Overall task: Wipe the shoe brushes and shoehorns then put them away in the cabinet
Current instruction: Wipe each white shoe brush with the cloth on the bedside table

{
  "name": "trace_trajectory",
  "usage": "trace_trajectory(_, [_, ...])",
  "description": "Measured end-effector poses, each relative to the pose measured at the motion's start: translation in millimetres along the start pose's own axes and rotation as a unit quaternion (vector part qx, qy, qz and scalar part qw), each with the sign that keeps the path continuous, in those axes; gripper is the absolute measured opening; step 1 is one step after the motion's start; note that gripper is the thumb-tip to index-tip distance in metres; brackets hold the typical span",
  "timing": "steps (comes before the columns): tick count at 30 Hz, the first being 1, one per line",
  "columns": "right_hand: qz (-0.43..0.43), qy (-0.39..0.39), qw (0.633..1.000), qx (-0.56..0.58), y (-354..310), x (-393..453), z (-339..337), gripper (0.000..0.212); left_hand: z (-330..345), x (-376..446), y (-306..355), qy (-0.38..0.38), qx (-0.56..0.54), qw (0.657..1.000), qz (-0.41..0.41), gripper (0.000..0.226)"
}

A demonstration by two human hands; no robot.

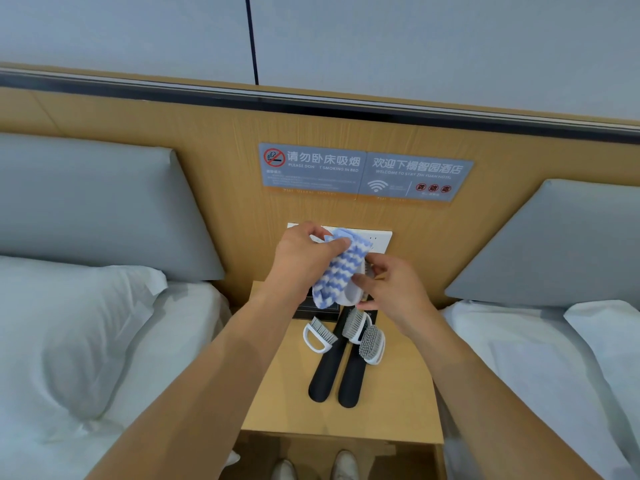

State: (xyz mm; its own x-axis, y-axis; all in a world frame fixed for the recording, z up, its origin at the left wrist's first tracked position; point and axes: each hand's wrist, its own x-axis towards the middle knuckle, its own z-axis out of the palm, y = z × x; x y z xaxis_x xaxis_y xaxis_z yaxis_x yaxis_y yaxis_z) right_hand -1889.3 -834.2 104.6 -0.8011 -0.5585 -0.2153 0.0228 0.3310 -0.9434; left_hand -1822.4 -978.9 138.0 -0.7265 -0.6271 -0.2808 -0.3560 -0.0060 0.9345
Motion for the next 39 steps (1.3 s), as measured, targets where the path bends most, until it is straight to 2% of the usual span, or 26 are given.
trace_trajectory(6, [0.004,0.015,1.0,-0.014,2,1,1,0.02,1,0,1,-0.01,0.006,1.0,-0.024,0.029])
trace_trajectory(9, [0.035,0.011,0.999,0.028,2,0,-1,0.011,1,-6,-3,-0.037,-0.018,0.999,-0.023,0.028])
trace_trajectory(15, [0.08,-0.006,0.99,0.119,-1,-6,-9,0.014,-7,-22,-18,-0.141,-0.019,0.988,0.062,0.032])
trace_trajectory(19, [0.088,-0.008,0.986,0.144,-5,-5,-11,0.01,-3,-27,-21,-0.115,0.008,0.986,0.123,0.035])
trace_trajectory(23, [0.089,-0.009,0.982,0.168,-4,-4,-9,0.01,5,-28,-19,-0.059,0.017,0.987,0.148,0.015])
trace_trajectory(26, [0.089,-0.014,0.982,0.169,-3,-4,-8,0.013,7,-25,-20,-0.025,0.049,0.984,0.171,0.016])
trace_trajectory(31, [0.106,-0.014,0.976,0.192,-3,0,-14,0.02,1,-26,-25,-0.082,0.074,0.969,0.223,0.031])
trace_trajectory(34, [0.116,-0.017,0.974,0.192,-2,0,-16,0.021,1,-28,-31,-0.082,0.101,0.962,0.24,0.037])
trace_trajectory(39, [0.084,-0.025,0.984,0.155,-1,-1,-14,0.019,-3,-25,-22,-0.081,0.055,0.972,0.214,0.026])
